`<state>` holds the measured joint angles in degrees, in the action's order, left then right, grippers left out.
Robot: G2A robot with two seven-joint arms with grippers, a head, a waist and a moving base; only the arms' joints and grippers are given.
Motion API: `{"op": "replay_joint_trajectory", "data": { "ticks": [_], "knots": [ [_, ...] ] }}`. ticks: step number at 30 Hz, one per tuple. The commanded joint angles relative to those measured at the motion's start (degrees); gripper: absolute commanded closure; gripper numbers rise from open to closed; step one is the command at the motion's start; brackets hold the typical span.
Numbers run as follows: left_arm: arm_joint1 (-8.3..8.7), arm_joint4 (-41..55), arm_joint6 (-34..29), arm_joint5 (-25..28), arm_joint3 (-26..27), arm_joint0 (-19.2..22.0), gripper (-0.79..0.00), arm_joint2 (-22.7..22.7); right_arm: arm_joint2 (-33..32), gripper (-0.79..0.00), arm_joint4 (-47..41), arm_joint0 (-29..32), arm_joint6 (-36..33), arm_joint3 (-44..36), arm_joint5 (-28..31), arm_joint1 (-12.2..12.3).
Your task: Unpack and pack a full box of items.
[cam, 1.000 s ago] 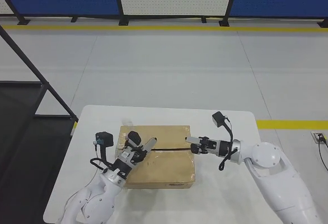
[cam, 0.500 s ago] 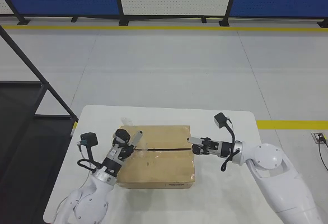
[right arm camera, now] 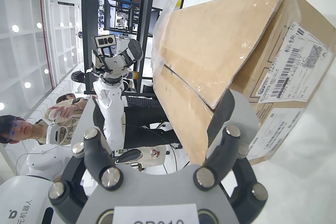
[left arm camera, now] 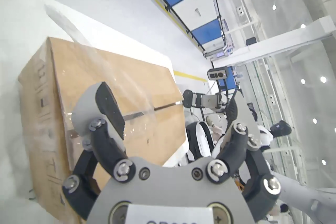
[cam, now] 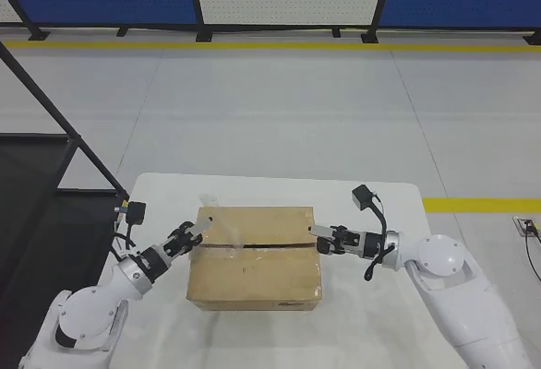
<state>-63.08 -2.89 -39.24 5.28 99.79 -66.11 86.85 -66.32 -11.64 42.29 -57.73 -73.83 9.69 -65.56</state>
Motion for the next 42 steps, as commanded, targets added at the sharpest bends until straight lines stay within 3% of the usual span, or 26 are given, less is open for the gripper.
{"op": "replay_joint_trajectory", "data": {
  "ticks": [1,6,12,23,34,42],
  "knots": [
    [-0.01,-0.26,0.85,0.05,0.04,-0.06,-0.785,-0.04,-0.23,-0.785,-0.08,0.3,0.06,-0.05,0.02,0.09],
    [-0.05,0.21,0.85,-0.17,0.01,-0.3,-0.785,-0.43,-0.85,-0.785,-0.36,0.96,0.11,-0.29,0.03,0.32],
    [-0.36,6.46,-2.14,-7.1,-3.43,4.5,-0.785,-2.51,-0.69,-0.785,-0.35,1.01,-0.03,-0.39,-0.09,0.39],
    [-0.51,3.81,-3.36,-16.37,-7.34,9.94,-0.785,-7.03,-2.05,-0.785,-1.92,2.77,-0.27,-1.24,3.65,0.81],
    [-1.66,4.4,1.89,-14.87,-10.43,13.7,-0.785,-12.67,-1.83,-0.785,-2.59,2.39,-0.59,0.15,4.2,0.88],
    [-2.31,1.42,7.09,-12.6,-7.01,13.47,-0.785,-15.97,-2.44,-0.785,-3.2,2.76,-0.55,0.83,4.9,1.1]
  ]
}}
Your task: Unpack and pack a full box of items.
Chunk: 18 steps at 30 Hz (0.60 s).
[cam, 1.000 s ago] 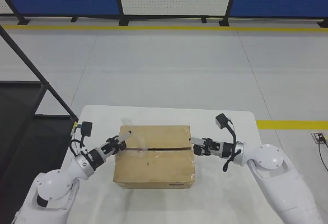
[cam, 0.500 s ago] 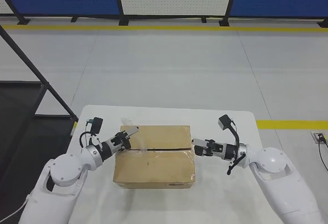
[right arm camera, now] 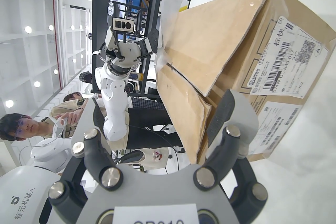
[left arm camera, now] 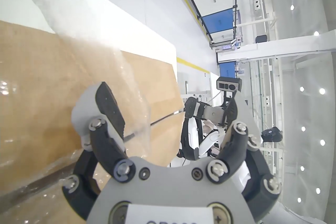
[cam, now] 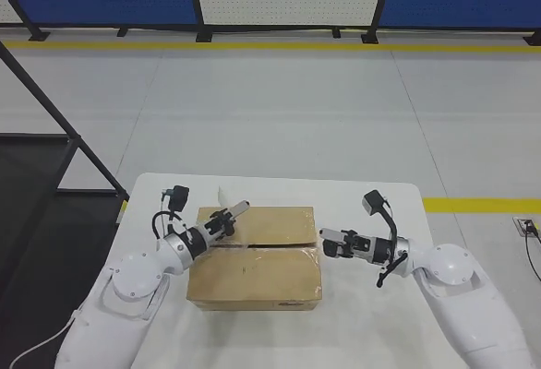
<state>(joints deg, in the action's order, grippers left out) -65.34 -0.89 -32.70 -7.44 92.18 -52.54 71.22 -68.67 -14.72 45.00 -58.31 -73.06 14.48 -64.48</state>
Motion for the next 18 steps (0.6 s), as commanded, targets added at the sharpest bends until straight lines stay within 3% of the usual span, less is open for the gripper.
{"op": "replay_joint_trajectory", "data": {
  "ticks": [1,12,18],
  "knots": [
    [-0.1,-1.19,1.06,0.2,1.13,-0.22,-0.785,-0.69,-0.19,-0.785,-0.28,0.11,0.03,0.1,0.27,0.05],
    [-0.77,-3.96,3.37,-0.55,3.2,0.41,-0.785,-3.53,-1.05,-0.785,-1.41,0.65,-0.39,1.21,1.71,0.37],
    [-0.08,1.97,0.79,-0.63,3.92,-1.78,-0.785,2.9,-1.58,-0.785,-1.87,1.02,-0.66,1.94,2.34,0.57]
  ]
}}
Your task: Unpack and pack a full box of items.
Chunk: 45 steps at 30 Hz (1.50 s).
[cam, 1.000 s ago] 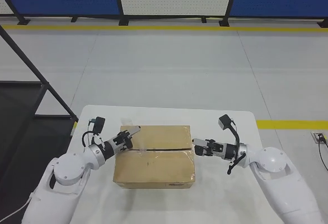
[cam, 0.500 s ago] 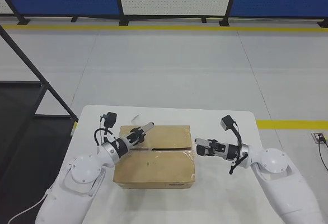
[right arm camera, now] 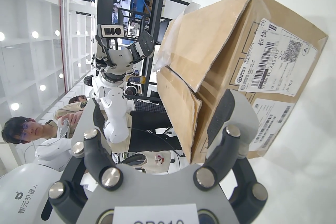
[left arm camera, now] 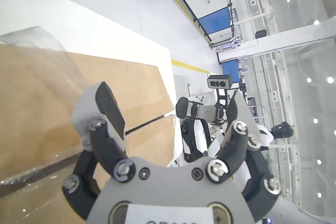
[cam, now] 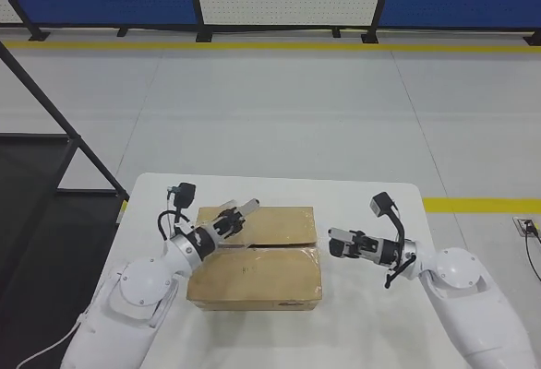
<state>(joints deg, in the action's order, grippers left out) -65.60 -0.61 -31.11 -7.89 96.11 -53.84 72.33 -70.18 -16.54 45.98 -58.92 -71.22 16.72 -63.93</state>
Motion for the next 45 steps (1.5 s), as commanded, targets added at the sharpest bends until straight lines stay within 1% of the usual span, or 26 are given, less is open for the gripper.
{"op": "replay_joint_trajectory", "data": {
  "ticks": [1,4,6,8,11,21,25,31,37,45],
  "knots": [
    [0.35,3.54,-1.76,-0.25,-0.09,-0.91,-0.785,3.35,-0.13,-0.785,-0.23,0.09,-0.14,0.24,0.17,0.05],
    [0.86,7.43,-5.47,-0.91,-0.99,-1.79,-0.785,7.11,-0.2,-0.785,-0.49,0.05,-0.34,0.56,0.29,0.11],
    [1.1,10.61,-10.05,-2.55,-2.79,-1.13,-0.785,8.28,-0.15,-0.785,-0.6,-0.09,-0.44,0.75,0.37,0.12],
    [1.23,11.96,-12.88,-3.55,-4.75,-0.2,-0.785,8.42,0.01,-0.785,-0.76,-0.27,-0.49,0.89,0.36,0.1],
    [1.22,12.32,-15.06,-4.36,-7.45,1.4,-0.785,7.2,0.32,-0.785,-0.77,-0.53,-0.52,1.1,0.3,0.07],
    [0.13,12.12,-13.34,-3.6,-15.43,7.38,-0.785,0.83,0.36,-0.785,-1.24,-0.27,-0.27,1.93,0.82,0.16],
    [-0.5,11.8,-10.87,-2.13,-17.07,9.18,-0.785,-1.58,0.17,-0.785,-1.23,0.17,-0.05,1.65,0.78,0.27],
    [-1.38,9.29,-6.3,-0.15,-16.15,10.09,-0.785,-5.38,0.03,-0.785,-1.21,0.66,0.12,1.04,0.66,0.4],
    [-1.85,6.09,-2.01,1.4,-12.01,9.15,-0.785,-7.5,0.01,-0.785,-1.3,0.87,0.14,0.72,0.71,0.49],
    [-2.27,3.31,-0.18,2.0,-7.24,7.71,-0.785,-9.6,0.22,-0.785,-1.34,0.62,0.06,1.16,0.77,0.53]
  ]
}}
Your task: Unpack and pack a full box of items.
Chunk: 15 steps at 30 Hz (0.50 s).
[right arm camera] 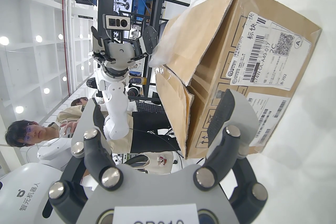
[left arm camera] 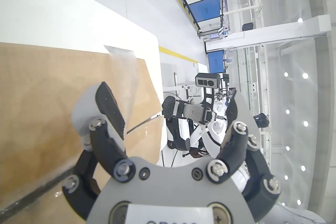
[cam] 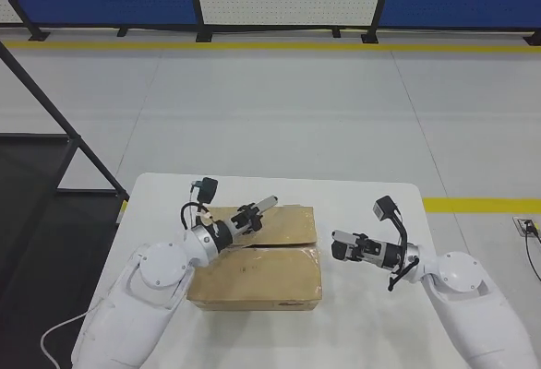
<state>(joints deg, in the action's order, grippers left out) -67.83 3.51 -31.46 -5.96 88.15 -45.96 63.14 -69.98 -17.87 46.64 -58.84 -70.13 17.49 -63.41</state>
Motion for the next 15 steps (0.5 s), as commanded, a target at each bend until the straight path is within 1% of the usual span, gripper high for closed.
{"op": "replay_joint_trajectory", "data": {
  "ticks": [1,7,15],
  "knots": [
    [-0.09,-1.45,0.43,0.06,1.32,-0.36,-0.785,-0.74,0.06,-0.785,-0.12,-0.04,-0.1,0.16,0.06,0.01],
    [-0.4,-4.29,0.78,-0.24,4.07,-1.07,-0.785,-2.65,0.12,-0.785,-0.59,-0.22,-0.22,0.87,0.63,0.01],
    [-0.92,-4.23,-1.2,0.1,4.85,-0.93,-0.785,-4.38,0.34,-0.785,-0.94,-0.59,-0.46,1.53,1.13,0.01]
  ]
}}
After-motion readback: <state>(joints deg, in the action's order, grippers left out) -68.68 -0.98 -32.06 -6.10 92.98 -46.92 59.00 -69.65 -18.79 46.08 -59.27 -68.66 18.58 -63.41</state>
